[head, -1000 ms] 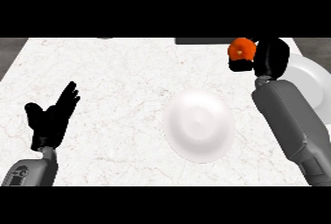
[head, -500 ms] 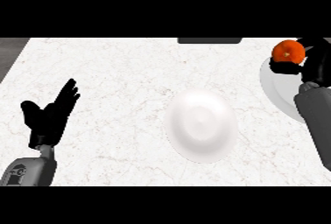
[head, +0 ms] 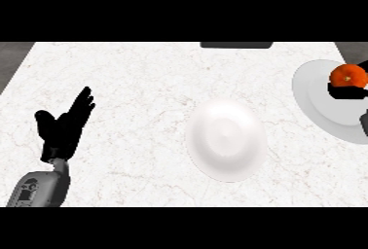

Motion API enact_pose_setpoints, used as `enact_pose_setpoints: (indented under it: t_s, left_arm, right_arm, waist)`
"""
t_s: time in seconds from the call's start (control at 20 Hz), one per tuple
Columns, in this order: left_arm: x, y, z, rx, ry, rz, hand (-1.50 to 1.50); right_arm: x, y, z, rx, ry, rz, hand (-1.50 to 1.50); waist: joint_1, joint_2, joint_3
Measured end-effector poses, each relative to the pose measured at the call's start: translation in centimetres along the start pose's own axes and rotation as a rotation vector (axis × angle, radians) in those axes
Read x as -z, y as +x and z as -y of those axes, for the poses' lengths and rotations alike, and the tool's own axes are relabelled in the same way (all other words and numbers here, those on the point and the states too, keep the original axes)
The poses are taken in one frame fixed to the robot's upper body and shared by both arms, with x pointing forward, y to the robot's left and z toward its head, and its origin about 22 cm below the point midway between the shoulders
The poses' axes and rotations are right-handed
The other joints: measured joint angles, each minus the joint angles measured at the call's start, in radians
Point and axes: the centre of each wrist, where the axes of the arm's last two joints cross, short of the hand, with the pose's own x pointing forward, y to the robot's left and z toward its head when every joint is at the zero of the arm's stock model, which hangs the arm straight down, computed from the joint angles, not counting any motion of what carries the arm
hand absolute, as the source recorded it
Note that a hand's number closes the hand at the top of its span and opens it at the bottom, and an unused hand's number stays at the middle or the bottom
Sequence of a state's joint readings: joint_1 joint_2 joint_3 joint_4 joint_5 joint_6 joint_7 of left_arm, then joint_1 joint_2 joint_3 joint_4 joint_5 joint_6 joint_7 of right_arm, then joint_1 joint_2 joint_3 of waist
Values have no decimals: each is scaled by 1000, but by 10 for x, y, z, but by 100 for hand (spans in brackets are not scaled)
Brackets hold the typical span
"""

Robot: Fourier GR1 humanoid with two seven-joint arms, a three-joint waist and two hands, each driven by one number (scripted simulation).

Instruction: Pick the squash from the plate and place it in the plate

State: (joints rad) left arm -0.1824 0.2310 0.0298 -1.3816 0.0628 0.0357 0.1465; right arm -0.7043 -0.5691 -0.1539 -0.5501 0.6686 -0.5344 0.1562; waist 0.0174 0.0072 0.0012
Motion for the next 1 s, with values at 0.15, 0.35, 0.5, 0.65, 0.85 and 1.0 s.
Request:
enact_pose_setpoints:
  t_s: [0.15, 0.35, 0.5, 0.65, 0.85, 1.0]
  left_arm:
    - [1, 3, -2, 0, -3, 2, 0]
    - [-1, 7, 5, 5, -8, 5, 0]
    - [0, 5, 4, 1, -6, 2, 0]
    - [1, 3, 3, -1, 0, 1, 0]
    - [1, 3, -3, -2, 10, -11, 0]
    - [-2, 2, -4, 4, 12, -14, 0]
  right_arm:
    - [1, -21, 0, 67, 87, -62, -150]
    - [6, -39, 4, 103, 170, -45, -150]
    - [7, -53, 9, 133, 150, 13, -150]
    - [11, -48, 14, 200, 86, 107, -150]
    - [15, -30, 18, 376, 25, 240, -150]
    - [18, -20, 23, 503, 7, 253, -150]
  waist:
    - [2, 1, 1]
    - [7, 2, 1]
    - [6, 2, 2]
    - [1, 1, 2]
    - [-8, -4, 1]
    - [-13, -7, 0]
